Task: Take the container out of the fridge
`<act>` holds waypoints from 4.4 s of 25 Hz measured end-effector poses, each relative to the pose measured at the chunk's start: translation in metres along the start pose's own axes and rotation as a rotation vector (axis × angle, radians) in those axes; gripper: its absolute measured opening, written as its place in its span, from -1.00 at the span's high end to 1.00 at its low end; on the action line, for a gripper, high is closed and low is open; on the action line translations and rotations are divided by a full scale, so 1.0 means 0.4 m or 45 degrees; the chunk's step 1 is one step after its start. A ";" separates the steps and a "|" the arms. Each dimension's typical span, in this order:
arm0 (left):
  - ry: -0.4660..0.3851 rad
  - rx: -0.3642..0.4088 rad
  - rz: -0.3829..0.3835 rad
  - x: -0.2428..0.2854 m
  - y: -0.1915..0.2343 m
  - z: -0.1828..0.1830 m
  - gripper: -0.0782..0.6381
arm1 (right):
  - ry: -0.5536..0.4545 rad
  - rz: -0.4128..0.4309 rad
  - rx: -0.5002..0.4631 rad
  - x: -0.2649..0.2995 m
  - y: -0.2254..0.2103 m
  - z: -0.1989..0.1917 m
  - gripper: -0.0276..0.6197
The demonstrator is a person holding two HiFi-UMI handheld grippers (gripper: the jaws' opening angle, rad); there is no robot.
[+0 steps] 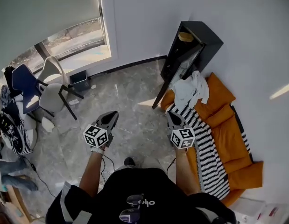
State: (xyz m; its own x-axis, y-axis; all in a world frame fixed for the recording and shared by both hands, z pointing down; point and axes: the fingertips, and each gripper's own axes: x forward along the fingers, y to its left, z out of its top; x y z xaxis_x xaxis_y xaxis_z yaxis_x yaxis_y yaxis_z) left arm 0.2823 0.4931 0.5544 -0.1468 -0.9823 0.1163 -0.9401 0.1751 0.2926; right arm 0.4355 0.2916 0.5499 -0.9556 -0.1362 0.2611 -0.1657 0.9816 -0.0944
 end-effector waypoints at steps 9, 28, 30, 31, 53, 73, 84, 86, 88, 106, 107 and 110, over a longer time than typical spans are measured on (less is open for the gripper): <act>-0.041 -0.004 0.030 0.229 0.177 0.080 0.77 | -0.028 0.123 0.004 0.333 -0.071 0.059 0.89; -0.033 0.082 0.166 0.834 0.516 0.392 0.77 | -0.100 0.334 0.088 0.945 -0.440 0.375 0.89; -0.023 0.090 0.149 0.878 0.521 0.399 0.77 | -0.103 0.332 0.095 0.968 -0.462 0.382 0.89; -0.020 0.094 0.141 0.899 0.524 0.404 0.77 | -0.104 0.331 0.099 0.979 -0.472 0.386 0.89; 0.058 0.049 -0.281 1.466 0.863 0.537 0.77 | -0.086 -0.061 0.172 1.393 -0.811 0.502 0.89; 0.202 0.042 -0.782 1.856 1.016 0.614 0.77 | -0.080 -0.645 0.245 1.514 -1.082 0.555 0.89; 0.278 0.141 -1.037 2.136 0.895 0.617 0.77 | -0.139 -0.874 0.300 1.472 -1.318 0.540 0.89; 0.289 0.160 -1.083 2.188 0.867 0.627 0.77 | -0.145 -0.911 0.310 1.466 -1.364 0.541 0.89; 0.304 0.173 -1.124 2.237 0.836 0.634 0.77 | -0.149 -0.944 0.321 1.459 -1.408 0.541 0.89; 0.420 0.227 -1.316 2.410 0.644 0.531 0.77 | -0.186 -1.108 0.407 1.348 -1.581 0.475 0.89; 0.424 0.227 -1.321 2.410 0.640 0.525 0.77 | -0.186 -1.115 0.410 1.342 -1.582 0.470 0.89; 0.435 0.226 -1.336 2.405 0.632 0.511 0.77 | -0.180 -1.133 0.416 1.325 -1.580 0.456 0.89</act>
State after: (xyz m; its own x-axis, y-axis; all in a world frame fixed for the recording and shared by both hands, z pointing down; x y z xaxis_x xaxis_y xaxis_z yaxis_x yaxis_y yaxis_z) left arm -0.1595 -0.4214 0.5461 0.8117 -0.5633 0.1543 -0.5833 -0.7687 0.2622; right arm -0.0106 -0.4253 0.5728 -0.4640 -0.8497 0.2502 -0.8843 0.4280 -0.1864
